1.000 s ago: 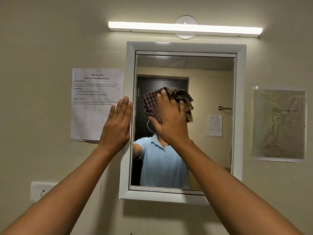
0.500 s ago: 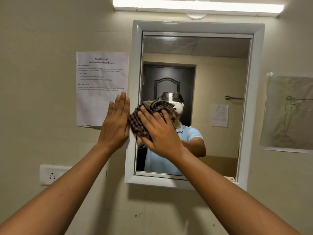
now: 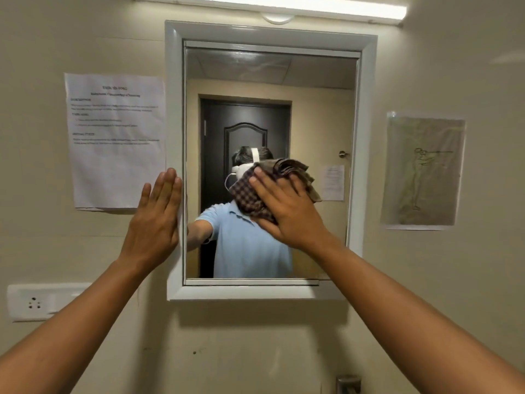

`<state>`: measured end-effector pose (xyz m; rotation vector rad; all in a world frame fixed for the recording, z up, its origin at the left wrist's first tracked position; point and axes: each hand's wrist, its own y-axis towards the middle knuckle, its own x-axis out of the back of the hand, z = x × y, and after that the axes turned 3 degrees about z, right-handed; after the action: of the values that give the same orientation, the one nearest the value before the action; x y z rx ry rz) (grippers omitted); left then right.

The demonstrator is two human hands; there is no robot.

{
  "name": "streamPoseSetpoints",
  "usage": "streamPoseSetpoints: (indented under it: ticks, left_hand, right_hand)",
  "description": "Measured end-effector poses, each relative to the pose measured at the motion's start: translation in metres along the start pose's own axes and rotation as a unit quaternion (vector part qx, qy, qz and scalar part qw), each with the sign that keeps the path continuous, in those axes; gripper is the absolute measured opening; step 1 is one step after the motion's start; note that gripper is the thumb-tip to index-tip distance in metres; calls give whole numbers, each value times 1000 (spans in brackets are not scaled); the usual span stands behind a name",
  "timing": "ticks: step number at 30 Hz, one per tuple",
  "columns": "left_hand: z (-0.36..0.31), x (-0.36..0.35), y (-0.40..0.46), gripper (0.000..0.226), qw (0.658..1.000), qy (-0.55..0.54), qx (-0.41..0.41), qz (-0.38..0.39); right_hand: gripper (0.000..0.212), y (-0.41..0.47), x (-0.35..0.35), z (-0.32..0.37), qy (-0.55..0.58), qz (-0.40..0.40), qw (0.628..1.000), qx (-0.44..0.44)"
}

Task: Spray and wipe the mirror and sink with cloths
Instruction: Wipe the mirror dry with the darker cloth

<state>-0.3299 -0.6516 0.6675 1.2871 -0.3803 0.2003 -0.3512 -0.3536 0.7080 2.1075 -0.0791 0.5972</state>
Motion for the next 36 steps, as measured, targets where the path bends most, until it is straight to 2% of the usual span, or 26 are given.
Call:
streamPoseSetpoints:
  ticks: [7, 13, 15, 22, 26, 30, 36]
  left_hand:
    - [-3, 1, -1, 66, 1000, -9, 4, 2]
    - [-2, 0, -3, 68, 1000, -13, 9, 5]
    - [-4, 0, -5, 67, 1000, -13, 13, 9]
    - [-5, 1, -10, 67, 1000, -11, 7, 28]
    - [-6, 6, -13, 66, 999, -16, 9, 50]
    - [-4, 6, -17, 62, 998, -23, -4, 52]
    - [5, 0, -35, 60, 999, -15, -7, 47]
  right_hand:
    - [76, -40, -2, -26, 53, -56, 969, -234]
    - [78, -79, -23, 18, 126, -85, 923, -353]
    - [79, -90, -31, 40, 144, -71, 913, -375]
    - [80, -74, -42, 80, 111, 26, 952, -285]
    - [81, -22, -31, 90, 106, 19, 969, -224]
    - [79, 31, -21, 110, 111, 18, 986, -120]
    - [74, 24, -32, 130, 90, 22, 995, -47]
